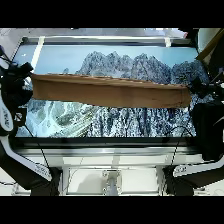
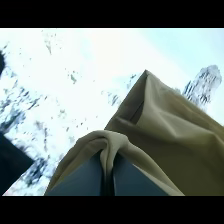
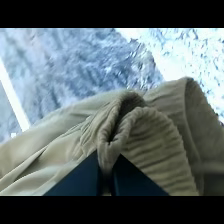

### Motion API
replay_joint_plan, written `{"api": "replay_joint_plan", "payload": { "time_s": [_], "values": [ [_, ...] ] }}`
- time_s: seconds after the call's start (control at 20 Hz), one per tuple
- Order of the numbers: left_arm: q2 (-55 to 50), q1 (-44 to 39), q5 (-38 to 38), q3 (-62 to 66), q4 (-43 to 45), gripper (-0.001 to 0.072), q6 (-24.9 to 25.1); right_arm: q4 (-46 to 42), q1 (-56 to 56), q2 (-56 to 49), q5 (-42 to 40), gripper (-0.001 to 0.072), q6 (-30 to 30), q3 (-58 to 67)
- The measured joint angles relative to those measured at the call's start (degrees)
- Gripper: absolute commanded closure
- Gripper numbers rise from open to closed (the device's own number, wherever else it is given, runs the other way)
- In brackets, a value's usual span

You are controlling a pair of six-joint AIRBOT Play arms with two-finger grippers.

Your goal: Fold the clothes and pants, and hang the long-sleeved shirts on hangers.

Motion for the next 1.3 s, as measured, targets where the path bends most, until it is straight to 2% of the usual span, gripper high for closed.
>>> {"api": "replay_joint_plan", "payload": {
  "time_s": [0.05, 0.1, 0.15, 0.2, 0.3, 0.55, 0.6, 0.8, 0.95, 1.15, 1.2, 1.25, 1.3],
  "values": [
    [-1.6, -0.5, 0.6, 1.2, 0.3, 0.0697, -0.3, 0.0, 0.2, -1.2, -1.0, 0.0679, 0.3, 0.3],
    [-3.0, -0.8, 0.9, 2.1, 0.4, 0.067, -0.7, -0.1, 0.4, -2.4, -2.0, 0.0648, 0.5, 0.5],
    [-4.1, -1.0, 1.1, 2.6, 0.6, 0.0518, -1.0, -0.1, 0.7, -3.1, -2.9, 0.0557, 0.5, 0.6],
    [-4.9, -1.2, 2.5, 3.1, 1.6, 0.0306, -1.4, -0.3, 0.8, -3.7, -4.7, 0.0487, 0.5, 0.7],
    [-5.8, -1.3, 4.3, 3.8, 1.8, 0.0305, -3.4, 1.0, 1.0, -4.3, -7.7, 0.0476, 0.7, 0.9],
    [-5.0, -1.8, 11.4, 5.0, 0.3, 0.0319, -12.0, 7.6, 1.3, -5.0, -14.0, 0.0477, 0.8, 1.1],
    [-4.3, -2.1, 12.8, 5.1, -0.5, 0.035, -12.6, 8.2, 1.3, -5.0, -14.2, 0.0477, 0.8, 1.2],
    [-0.6, -3.4, 17.2, 5.4, -1.4, 0.0349, -13.5, 9.3, 1.1, -5.1, -12.3, 0.0477, 0.9, 3.1],
    [2.9, -5.9, 18.5, 5.4, -1.7, 0.0349, -7.9, 8.7, -0.1, -5.1, -8.3, 0.0477, 0.9, 6.8],
    [7.3, -12.9, 19.3, 5.4, -2.1, 0.035, 3.8, 3.7, -3.6, -5.2, 2.0, 0.0475, 2.1, 12.6],
    [8.2, -15.2, 19.5, 5.4, -2.0, 0.0349, 6.4, 2.2, -4.7, -5.2, 4.8, 0.0441, 2.5, 13.5],
    [8.7, -17.8, 19.6, 5.4, -2.1, 0.0349, 8.7, 0.7, -5.8, -5.2, 7.4, 0.033, 2.8, 14.1],
    [9.1, -20.2, 19.5, 5.4, -2.1, 0.035, 10.9, -1.2, -7.0, -5.4, 9.9, 0.0293, 2.9, 14.5]
  ]
}}
